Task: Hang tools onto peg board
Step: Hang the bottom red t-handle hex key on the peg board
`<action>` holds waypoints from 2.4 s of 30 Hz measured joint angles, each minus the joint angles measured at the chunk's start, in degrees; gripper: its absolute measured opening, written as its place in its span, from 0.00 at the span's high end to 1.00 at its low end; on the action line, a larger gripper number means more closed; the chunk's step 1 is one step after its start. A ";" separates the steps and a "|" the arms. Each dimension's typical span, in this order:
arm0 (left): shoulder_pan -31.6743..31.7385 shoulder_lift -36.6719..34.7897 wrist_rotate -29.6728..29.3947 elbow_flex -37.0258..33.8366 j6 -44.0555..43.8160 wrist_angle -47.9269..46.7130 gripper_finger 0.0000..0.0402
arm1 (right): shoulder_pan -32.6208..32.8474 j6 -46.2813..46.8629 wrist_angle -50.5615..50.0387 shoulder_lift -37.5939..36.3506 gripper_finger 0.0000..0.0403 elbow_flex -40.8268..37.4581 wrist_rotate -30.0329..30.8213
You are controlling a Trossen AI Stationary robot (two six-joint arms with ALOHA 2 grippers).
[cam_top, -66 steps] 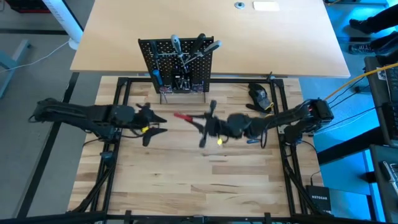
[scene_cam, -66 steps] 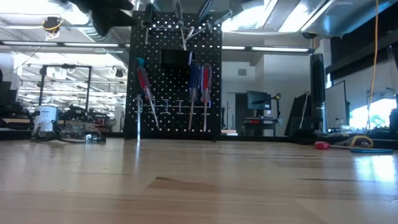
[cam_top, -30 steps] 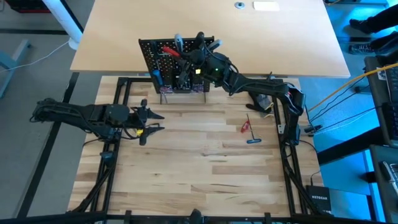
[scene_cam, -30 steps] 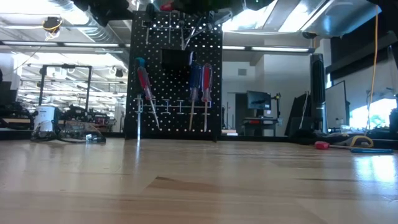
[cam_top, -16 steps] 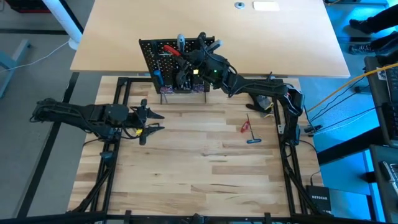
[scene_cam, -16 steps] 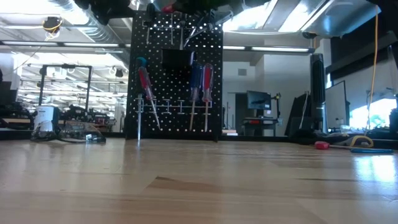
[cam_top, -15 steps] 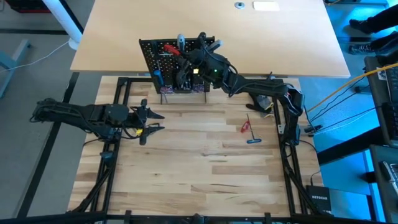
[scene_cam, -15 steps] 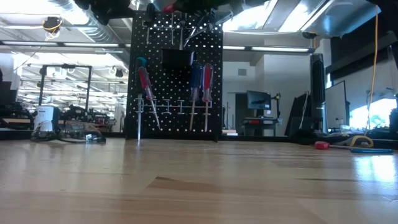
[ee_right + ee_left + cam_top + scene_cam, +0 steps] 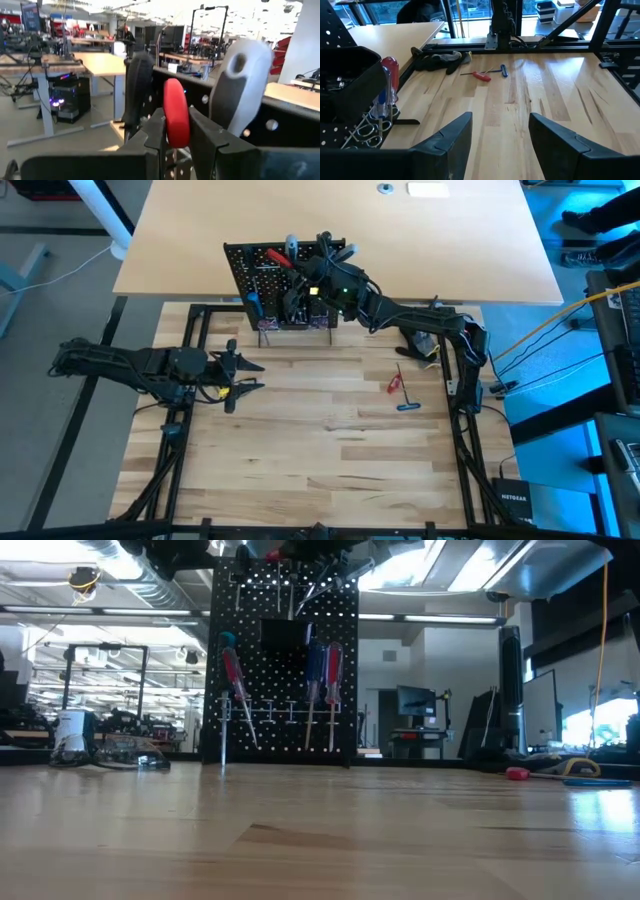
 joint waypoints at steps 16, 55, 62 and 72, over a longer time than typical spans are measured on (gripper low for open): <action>-0.01 0.00 0.02 0.00 -0.02 0.00 0.54 | 0.07 0.84 -3.43 -0.15 0.84 0.11 -0.64; 0.01 -0.02 0.00 0.00 -0.02 -0.04 0.54 | 0.44 -2.10 -5.82 -0.20 0.68 0.10 0.62; 0.01 0.00 0.00 0.00 -0.02 -0.04 0.54 | 0.44 -3.59 -6.21 -0.20 0.68 0.10 0.32; 0.00 0.00 0.00 0.00 -0.02 -0.01 0.54 | 0.53 -7.37 -6.60 -0.17 0.68 0.09 5.23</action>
